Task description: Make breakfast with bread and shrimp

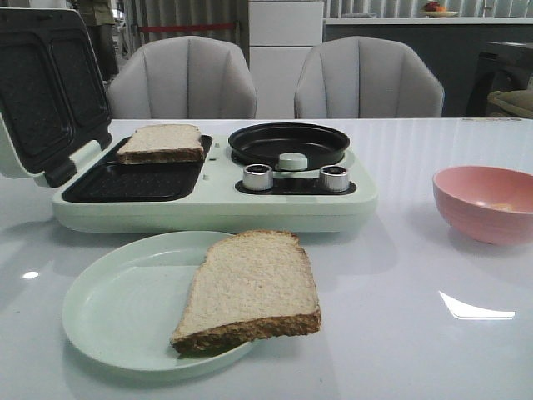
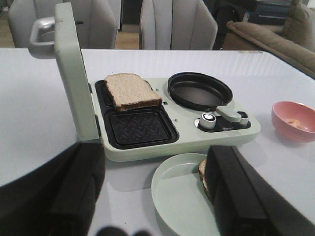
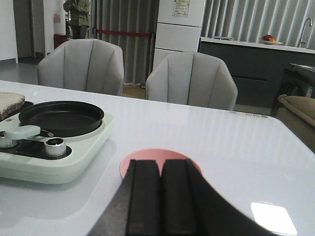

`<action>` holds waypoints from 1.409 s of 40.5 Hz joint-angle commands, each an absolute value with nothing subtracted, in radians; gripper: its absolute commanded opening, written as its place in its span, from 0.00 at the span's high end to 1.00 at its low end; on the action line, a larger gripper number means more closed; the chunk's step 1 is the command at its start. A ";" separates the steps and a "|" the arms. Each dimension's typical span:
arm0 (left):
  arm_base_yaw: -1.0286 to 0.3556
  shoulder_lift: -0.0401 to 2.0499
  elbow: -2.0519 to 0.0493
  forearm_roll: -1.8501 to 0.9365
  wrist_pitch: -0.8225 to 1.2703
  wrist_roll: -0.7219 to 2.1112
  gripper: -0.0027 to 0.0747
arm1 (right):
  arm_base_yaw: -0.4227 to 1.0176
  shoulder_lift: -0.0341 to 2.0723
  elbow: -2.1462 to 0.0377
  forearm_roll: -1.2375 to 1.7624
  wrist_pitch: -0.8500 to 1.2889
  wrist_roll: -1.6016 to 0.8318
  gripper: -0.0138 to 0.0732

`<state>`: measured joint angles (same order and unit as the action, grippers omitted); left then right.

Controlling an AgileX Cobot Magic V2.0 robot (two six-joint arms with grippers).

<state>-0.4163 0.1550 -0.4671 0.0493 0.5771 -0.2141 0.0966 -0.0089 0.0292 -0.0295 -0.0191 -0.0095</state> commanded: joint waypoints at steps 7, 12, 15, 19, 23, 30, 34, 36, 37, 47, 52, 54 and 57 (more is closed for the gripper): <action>-0.419 -0.012 -0.392 0.043 0.501 -0.224 0.36 | 0.092 -0.029 0.026 -0.042 -0.108 -0.011 0.88; -0.419 -0.026 -0.386 0.046 0.471 -0.224 0.36 | 0.092 -0.029 0.026 -0.042 -0.120 -0.011 0.88; -0.419 -0.026 -0.386 0.047 0.466 -0.224 0.36 | 0.092 -0.029 0.026 -0.042 -0.142 -0.011 0.88; -0.419 -0.026 -0.386 0.053 0.471 -0.224 0.36 | 0.091 -0.029 0.023 -0.046 -0.212 -0.017 0.88; -0.419 -0.026 -0.385 0.052 0.475 -0.224 0.36 | 0.093 -0.029 -0.009 -0.045 -0.222 -0.016 0.88; -0.419 -0.026 -0.385 0.052 0.475 -0.224 0.38 | 0.093 0.052 -0.169 -0.050 -0.117 -0.018 0.88; -0.419 -0.026 -0.385 0.052 0.475 -0.224 0.38 | 0.093 0.151 -0.267 -0.051 0.000 -0.017 0.88; -0.419 -0.026 -0.385 0.052 0.475 -0.224 0.38 | 0.093 0.189 -0.302 -0.047 0.060 -0.017 0.88; -0.419 -0.026 -0.385 0.052 0.475 -0.224 0.38 | 0.093 0.202 -0.315 -0.041 0.080 -0.017 0.88; -0.419 -0.026 -0.385 0.052 0.475 -0.224 0.38 | 0.093 0.235 -0.328 0.015 0.131 -0.005 0.88; -0.419 -0.026 -0.385 0.052 0.475 -0.224 0.38 | 0.093 0.241 -0.328 0.034 0.168 -0.005 0.88; -0.419 -0.026 -0.385 0.052 0.475 -0.224 0.38 | 0.093 0.252 -0.331 0.034 0.186 -0.005 0.87; -0.419 -0.026 -0.385 0.052 0.475 -0.224 0.38 | 0.093 0.284 -0.345 0.034 0.220 -0.005 0.86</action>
